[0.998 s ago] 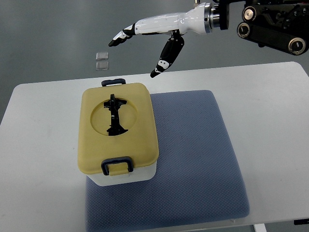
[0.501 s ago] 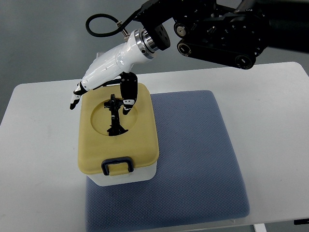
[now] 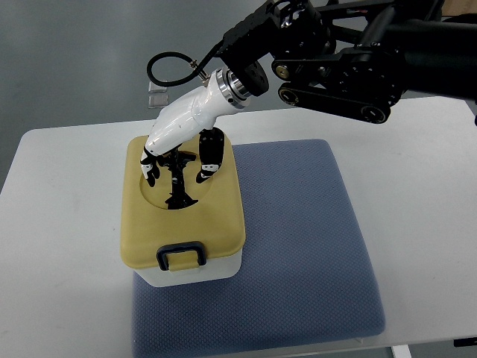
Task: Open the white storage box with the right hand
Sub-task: 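Grip the black lid handle with the right hand and lift the lid, then carry the yellow lid away from the box and lower it onto the mat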
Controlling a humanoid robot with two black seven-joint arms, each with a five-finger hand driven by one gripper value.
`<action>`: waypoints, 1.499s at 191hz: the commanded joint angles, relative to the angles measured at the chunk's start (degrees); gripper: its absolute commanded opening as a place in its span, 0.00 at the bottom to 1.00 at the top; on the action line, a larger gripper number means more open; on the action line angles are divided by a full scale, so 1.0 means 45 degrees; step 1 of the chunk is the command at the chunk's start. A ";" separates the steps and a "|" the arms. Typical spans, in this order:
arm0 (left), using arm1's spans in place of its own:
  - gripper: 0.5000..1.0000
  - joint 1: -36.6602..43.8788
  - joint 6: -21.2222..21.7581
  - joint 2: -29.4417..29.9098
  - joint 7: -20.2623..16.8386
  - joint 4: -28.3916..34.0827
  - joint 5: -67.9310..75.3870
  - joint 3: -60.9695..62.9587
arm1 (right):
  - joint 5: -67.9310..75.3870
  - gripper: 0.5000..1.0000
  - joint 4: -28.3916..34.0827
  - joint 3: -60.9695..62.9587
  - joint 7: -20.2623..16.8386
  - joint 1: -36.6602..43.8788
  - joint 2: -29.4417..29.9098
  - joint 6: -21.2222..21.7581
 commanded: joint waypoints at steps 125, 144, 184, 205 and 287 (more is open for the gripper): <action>1.00 0.0001 0.0000 0.0000 0.0000 -0.0001 0.0001 0.0000 | -0.0059 0.00 0.0001 0.0292 0.0000 -0.0226 0.0051 -0.0178; 1.00 0.0001 0.0000 0.0000 0.0000 -0.0001 0.0001 0.0000 | -0.0039 0.00 0.0001 0.0741 0.0000 -0.0167 0.0051 -0.0080; 1.00 0.0001 0.0000 0.0000 0.0000 -0.0001 0.0001 0.0000 | 0.0136 0.00 0.0001 0.1093 0.0000 0.0243 0.0012 -0.0022; 1.00 0.0001 0.0000 0.0000 0.0000 -0.0001 0.0001 0.0000 | 0.0156 0.00 -0.0018 0.1229 0.0000 0.0360 -0.0183 -0.0041; 1.00 0.0001 0.0000 0.0000 0.0000 -0.0001 0.0001 0.0000 | 0.0176 0.00 -0.0975 0.3279 0.0000 -0.1455 -0.3503 -0.0471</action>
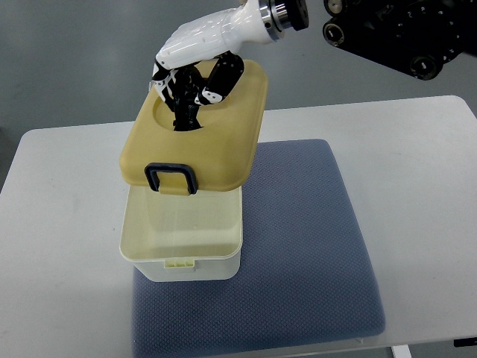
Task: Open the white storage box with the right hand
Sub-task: 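Carry the yellow lid away from the box and lower it onto the mat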
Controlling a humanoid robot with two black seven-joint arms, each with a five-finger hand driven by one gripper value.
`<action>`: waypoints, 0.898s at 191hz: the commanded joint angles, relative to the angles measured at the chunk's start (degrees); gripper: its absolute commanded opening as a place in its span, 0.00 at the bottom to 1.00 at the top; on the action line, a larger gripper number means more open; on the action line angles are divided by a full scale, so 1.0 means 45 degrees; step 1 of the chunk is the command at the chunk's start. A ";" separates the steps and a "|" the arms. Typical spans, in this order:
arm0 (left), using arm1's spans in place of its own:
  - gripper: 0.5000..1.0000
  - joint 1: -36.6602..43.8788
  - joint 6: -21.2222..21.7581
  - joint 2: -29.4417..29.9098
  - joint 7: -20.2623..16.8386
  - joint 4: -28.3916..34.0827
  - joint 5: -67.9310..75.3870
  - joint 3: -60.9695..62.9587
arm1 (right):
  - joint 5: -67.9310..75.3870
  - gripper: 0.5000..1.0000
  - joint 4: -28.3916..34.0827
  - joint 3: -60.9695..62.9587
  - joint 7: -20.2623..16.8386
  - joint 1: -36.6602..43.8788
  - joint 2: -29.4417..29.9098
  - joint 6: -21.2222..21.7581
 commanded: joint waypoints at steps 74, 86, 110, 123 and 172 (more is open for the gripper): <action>1.00 0.0004 0.0000 0.0000 0.0000 0.0000 0.0000 0.0000 | -0.0021 0.00 -0.0560 0.1883 0.0000 -0.4876 -0.3588 -0.2186; 1.00 0.0004 0.0000 0.0000 0.0000 0.0000 0.0000 0.0000 | -0.0021 0.00 -0.0696 0.1863 0.0000 -0.5306 -0.3724 -0.2616; 1.00 0.0004 0.0000 0.0000 0.0000 0.0000 0.0000 0.0000 | -0.0021 0.00 -0.1107 0.1883 0.0000 -0.6106 -0.3744 -0.3065; 1.00 0.0004 0.0000 0.0000 0.0000 0.0000 0.0000 0.0000 | -0.0021 0.00 -0.1224 0.1883 0.0000 -0.6341 -0.3705 -0.3300; 1.00 0.0004 0.0000 0.0000 0.0000 0.0000 0.0000 0.0000 | -0.0021 0.00 -0.1341 0.1863 0.0000 -0.7318 -0.3607 -0.3808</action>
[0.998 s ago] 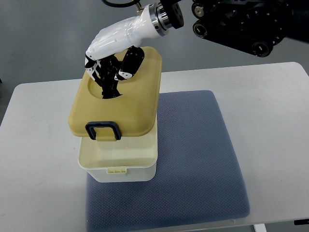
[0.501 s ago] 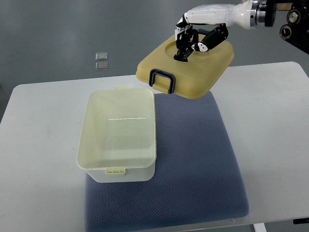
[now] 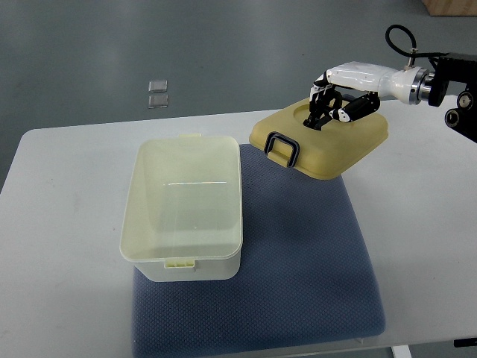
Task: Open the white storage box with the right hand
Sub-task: 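Carry the yellow lid away from the box and lower it onto the mat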
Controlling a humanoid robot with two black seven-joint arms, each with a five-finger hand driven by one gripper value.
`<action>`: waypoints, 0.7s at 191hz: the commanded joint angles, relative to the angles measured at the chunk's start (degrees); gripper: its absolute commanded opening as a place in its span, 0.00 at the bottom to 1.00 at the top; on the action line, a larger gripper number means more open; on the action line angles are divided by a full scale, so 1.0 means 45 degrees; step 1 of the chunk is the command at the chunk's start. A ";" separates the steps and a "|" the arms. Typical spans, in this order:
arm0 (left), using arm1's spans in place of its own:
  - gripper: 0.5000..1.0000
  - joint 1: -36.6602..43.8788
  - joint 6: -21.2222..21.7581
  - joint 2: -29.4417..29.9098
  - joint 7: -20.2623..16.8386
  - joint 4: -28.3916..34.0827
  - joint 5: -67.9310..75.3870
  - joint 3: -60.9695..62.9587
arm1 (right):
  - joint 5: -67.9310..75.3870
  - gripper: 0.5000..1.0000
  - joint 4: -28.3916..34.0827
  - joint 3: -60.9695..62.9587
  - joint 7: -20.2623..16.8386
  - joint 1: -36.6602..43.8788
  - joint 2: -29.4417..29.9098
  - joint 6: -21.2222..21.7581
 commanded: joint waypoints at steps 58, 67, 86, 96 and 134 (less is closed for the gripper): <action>1.00 -0.0001 0.0000 0.0000 0.0000 0.0000 0.0000 0.0000 | 0.0000 0.00 -0.0003 -0.0061 0.0001 -0.1299 0.0652 -0.0978; 1.00 -0.0001 0.0000 0.0000 0.0000 0.0000 0.0000 0.0000 | 0.0000 0.00 -0.0003 -0.0061 0.0001 -0.1319 0.0867 -0.0998; 1.00 -0.0001 0.0000 0.0000 0.0000 0.0000 0.0000 0.0000 | -0.0019 0.00 -0.0003 -0.0061 0.0001 -0.1338 0.1121 -0.0998; 1.00 -0.0001 0.0000 0.0000 0.0000 0.0000 0.0000 0.0000 | -0.0019 0.00 -0.0003 -0.0080 0.0001 -0.1358 0.1257 -0.0998; 1.00 -0.0001 0.0000 0.0000 0.0000 0.0000 0.0000 0.0000 | -0.0058 0.00 0.0017 -0.0158 0.0001 -0.1612 0.1746 -0.1017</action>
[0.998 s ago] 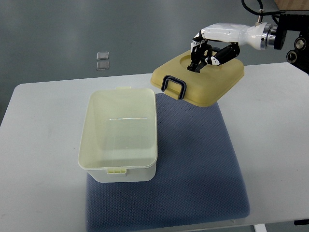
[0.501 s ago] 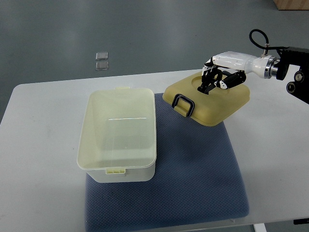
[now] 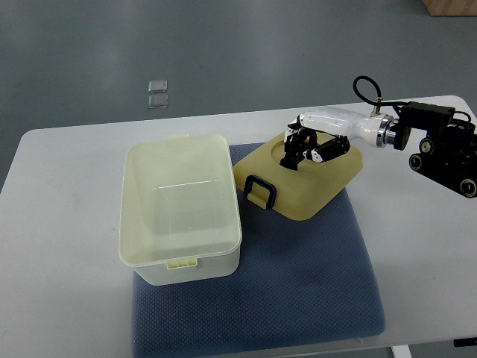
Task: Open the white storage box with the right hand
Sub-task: 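Carry the yellow lid away from the box and lower it onto the mat, then open the right hand to release the lid handle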
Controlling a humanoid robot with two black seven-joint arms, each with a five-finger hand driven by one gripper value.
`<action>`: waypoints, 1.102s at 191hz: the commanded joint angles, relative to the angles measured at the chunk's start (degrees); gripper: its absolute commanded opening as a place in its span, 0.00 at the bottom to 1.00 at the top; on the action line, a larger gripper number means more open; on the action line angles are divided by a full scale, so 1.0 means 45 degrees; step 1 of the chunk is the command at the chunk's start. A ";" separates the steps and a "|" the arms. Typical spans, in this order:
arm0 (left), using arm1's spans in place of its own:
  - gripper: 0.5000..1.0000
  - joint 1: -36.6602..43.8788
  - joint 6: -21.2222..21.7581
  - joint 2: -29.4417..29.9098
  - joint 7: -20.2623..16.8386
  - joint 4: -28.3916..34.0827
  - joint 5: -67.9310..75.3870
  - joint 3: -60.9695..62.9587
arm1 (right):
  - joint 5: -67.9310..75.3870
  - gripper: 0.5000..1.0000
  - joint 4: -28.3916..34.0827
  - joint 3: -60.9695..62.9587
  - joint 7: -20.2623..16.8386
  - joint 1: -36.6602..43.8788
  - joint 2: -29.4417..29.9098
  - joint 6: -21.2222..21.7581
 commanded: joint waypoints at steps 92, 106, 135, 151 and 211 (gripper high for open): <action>1.00 -0.0001 0.0000 0.0000 0.0000 0.0000 0.0000 0.0000 | 0.0048 0.75 -0.0361 0.0106 0.0001 -0.0952 0.0745 -0.0413; 1.00 -0.0001 0.0000 0.0000 0.0000 0.0000 0.0000 0.0000 | 0.0048 0.79 -0.0497 0.0106 0.0001 -0.1050 0.0921 -0.0393; 1.00 -0.0001 0.0000 0.0000 0.0000 0.0000 0.0000 0.0000 | 0.0068 0.83 -0.0478 0.0125 0.0001 -0.1285 0.0921 -0.0393; 1.00 -0.0001 0.0000 0.0000 0.0000 0.0000 0.0000 0.0000 | 0.0302 0.84 -0.0478 0.0125 0.0001 -0.1324 0.0921 -0.0373; 1.00 -0.0001 0.0000 0.0000 0.0000 0.0000 0.0000 0.0000 | 0.3659 0.86 -0.0458 0.0145 0.0001 -0.1285 0.0882 -0.0237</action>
